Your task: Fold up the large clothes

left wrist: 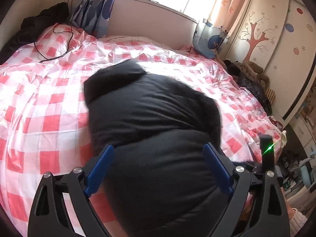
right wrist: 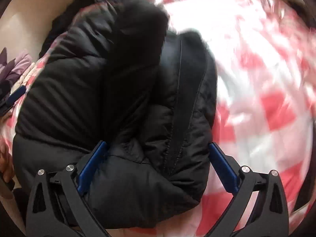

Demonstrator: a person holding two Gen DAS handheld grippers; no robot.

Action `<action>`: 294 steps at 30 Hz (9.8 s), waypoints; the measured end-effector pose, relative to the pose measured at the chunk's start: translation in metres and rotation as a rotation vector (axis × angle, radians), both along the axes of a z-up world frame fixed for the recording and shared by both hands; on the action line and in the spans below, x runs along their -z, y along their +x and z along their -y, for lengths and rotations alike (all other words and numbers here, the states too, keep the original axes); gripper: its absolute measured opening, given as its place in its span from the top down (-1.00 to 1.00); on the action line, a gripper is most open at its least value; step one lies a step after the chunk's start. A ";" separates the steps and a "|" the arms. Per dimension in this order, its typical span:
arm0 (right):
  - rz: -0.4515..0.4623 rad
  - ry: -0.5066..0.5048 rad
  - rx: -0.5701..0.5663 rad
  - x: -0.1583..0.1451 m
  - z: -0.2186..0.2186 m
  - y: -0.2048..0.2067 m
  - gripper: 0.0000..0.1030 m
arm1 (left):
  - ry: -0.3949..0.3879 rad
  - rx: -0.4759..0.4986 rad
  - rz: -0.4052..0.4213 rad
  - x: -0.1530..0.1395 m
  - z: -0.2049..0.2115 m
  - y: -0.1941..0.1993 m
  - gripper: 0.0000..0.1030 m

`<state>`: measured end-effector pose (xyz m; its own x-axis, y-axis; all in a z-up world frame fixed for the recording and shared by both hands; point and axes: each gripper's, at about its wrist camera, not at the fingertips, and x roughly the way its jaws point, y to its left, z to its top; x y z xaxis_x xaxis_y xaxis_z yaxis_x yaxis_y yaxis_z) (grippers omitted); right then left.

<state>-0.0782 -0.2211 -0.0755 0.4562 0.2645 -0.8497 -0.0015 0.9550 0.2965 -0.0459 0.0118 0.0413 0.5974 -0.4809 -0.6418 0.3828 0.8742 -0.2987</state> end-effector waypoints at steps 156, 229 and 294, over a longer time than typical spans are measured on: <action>0.325 -0.149 -0.326 -0.109 -0.209 0.034 -0.88 | 0.325 -0.555 -0.087 -0.029 -0.116 -0.062 -0.87; 0.298 -0.121 -0.332 -0.104 -0.211 0.039 -0.88 | 0.373 -0.529 -0.135 -0.026 -0.119 -0.046 -0.87; 0.297 -0.114 -0.317 -0.109 -0.203 0.042 -0.88 | 0.270 -0.535 -0.174 -0.018 -0.119 -0.033 -0.87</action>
